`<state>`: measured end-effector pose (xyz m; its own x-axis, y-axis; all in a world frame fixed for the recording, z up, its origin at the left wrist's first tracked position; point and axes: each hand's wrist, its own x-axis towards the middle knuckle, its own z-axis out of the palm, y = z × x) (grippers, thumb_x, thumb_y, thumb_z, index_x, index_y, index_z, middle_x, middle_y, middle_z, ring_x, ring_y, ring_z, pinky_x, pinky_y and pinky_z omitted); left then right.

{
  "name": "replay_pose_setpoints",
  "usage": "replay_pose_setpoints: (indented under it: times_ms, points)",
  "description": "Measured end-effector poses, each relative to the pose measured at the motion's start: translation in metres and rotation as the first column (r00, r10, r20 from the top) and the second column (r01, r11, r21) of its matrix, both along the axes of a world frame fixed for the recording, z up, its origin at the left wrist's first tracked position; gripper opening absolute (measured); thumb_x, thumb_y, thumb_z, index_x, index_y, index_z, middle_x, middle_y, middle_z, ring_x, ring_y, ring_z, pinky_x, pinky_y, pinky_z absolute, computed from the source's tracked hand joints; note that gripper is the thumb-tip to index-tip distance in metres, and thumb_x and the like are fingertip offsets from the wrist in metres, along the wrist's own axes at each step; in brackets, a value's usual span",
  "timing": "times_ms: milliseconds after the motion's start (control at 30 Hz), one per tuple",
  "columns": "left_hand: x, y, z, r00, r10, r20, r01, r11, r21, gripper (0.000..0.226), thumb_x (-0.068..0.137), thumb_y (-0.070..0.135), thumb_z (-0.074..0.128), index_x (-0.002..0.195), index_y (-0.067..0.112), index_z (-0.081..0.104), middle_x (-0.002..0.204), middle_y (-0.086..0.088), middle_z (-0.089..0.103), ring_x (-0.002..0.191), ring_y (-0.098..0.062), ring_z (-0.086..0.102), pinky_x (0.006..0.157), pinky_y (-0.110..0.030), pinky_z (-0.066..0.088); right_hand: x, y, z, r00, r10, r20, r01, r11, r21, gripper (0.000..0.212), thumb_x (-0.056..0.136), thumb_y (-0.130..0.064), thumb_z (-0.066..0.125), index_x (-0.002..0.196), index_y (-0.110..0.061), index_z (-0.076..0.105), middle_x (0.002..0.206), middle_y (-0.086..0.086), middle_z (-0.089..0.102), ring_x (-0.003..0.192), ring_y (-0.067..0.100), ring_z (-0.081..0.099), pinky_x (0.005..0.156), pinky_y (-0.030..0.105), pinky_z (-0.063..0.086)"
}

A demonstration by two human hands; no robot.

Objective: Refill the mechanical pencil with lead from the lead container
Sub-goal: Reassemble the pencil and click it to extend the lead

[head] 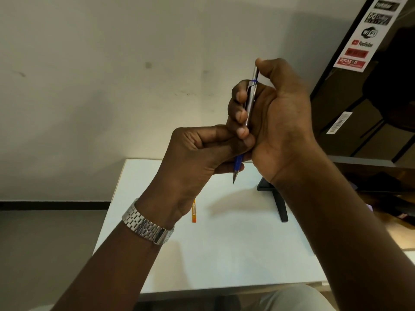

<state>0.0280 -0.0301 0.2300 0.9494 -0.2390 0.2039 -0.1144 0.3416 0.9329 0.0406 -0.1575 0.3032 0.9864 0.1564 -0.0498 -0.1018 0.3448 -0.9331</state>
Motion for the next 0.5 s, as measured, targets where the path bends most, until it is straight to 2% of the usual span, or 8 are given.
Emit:
replay_pose_setpoints:
  times_ms: [200,500]
  points:
    - [-0.0012,0.0005,0.0028,1.000,0.001,0.000,-0.001,1.000,-0.004,0.023,0.072,0.021,0.078,0.094,0.017,0.085,0.082,0.000,0.084,0.078,-0.022,0.083,0.068,-0.027,0.065,0.0001,0.0007,0.0021,1.000,0.001,0.003,-0.001,1.000,-0.013,0.057,0.101,-0.050,0.036,0.061,-0.013,0.053,0.052,0.001,0.046,0.040,0.014,0.038,0.050,0.022,0.027]
    - [-0.0027,0.0008,0.0038,1.000,-0.003,-0.020,0.002,1.000,-0.020,0.024,0.074,0.017,0.079,0.096,0.014,0.084,0.085,0.000,0.084,0.080,-0.024,0.083,0.069,-0.029,0.065,0.0002,0.0027,0.0045,1.000,-0.007,-0.008,0.006,1.000,-0.026,0.057,0.102,-0.047,0.034,0.058,-0.014,0.050,0.048,0.001,0.045,0.037,0.014,0.038,0.045,0.018,0.031]
